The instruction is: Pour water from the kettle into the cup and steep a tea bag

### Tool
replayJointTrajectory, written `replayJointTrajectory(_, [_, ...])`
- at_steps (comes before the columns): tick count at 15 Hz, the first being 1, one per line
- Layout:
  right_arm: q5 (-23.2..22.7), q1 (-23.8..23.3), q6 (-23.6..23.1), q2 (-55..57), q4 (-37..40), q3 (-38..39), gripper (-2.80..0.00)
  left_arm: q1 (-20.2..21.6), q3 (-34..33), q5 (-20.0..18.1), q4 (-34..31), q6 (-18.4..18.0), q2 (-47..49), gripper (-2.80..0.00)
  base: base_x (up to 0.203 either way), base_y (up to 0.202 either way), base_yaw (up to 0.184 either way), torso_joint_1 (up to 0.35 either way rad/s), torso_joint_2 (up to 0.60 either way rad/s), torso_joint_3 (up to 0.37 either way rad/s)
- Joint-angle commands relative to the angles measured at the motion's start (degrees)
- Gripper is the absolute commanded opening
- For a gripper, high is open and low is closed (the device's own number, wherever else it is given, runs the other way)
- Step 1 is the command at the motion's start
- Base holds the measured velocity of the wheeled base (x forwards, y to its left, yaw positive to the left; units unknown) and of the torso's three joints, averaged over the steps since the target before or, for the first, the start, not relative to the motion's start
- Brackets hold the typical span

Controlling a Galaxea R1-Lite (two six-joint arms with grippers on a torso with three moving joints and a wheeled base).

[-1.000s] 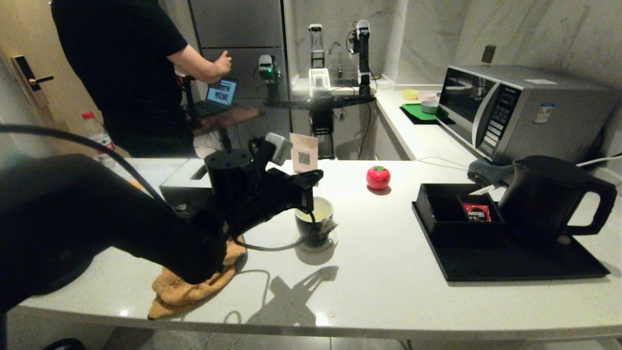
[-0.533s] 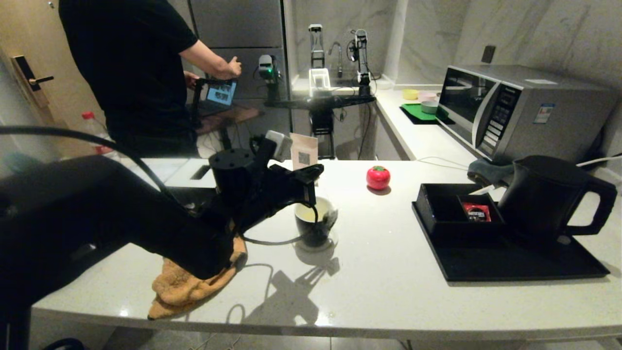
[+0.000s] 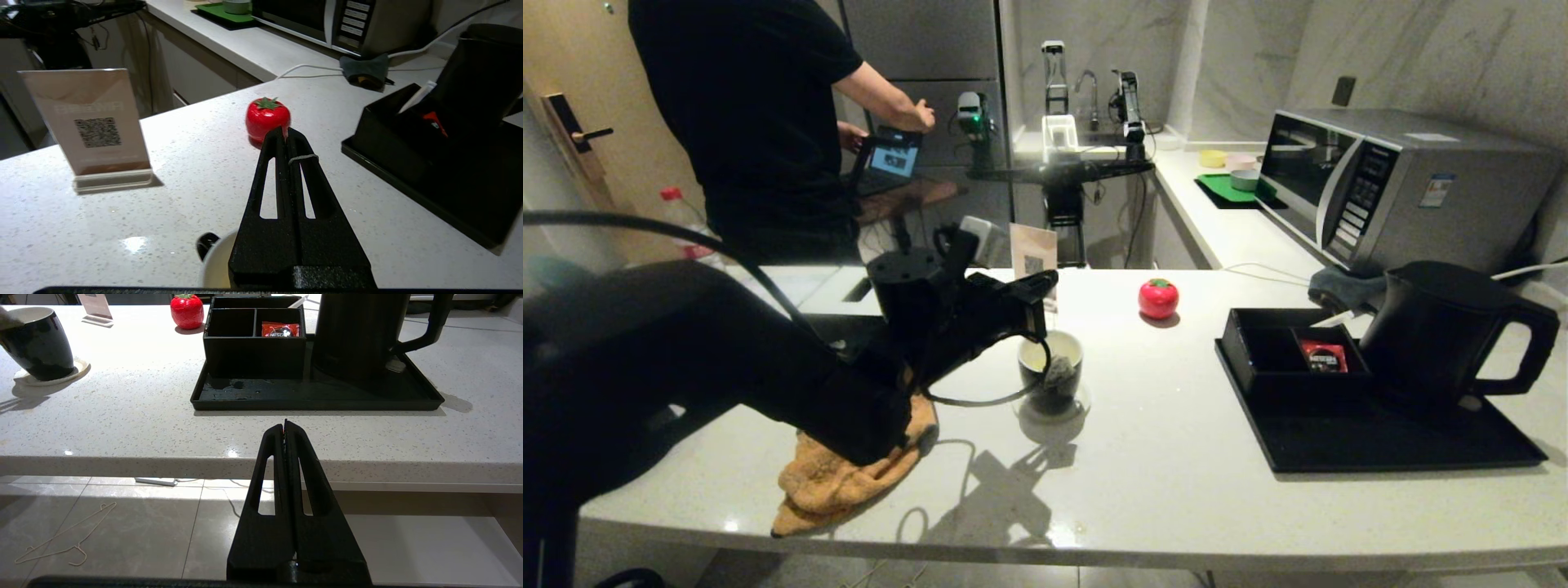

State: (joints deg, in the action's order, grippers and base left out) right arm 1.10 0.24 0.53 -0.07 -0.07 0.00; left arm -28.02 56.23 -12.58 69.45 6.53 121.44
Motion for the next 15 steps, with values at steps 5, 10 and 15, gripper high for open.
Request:
replayJointTrajectory(5, [0.05,0.02,-0.01,0.07,-0.01,0.00,-2.80,1.04,3.88,-0.08,0.25,0.12,0.90,-2.80,0.000,0.000,0.000,0.000,0.00,0.000])
replayJointTrajectory(10, [0.05,0.02,-0.01,0.07,-0.01,0.00,-2.80,1.04,3.53,-0.07,0.34,0.06,2.16,-2.80,0.000,0.000,0.000,0.000,0.00,0.000])
replayJointTrajectory(15, [0.05,0.02,-0.01,0.07,-0.01,0.00,-2.80,0.87,3.26,-0.07,0.85,-0.12,4.07,-2.80,0.000,0.000,0.000,0.000,0.00,0.000])
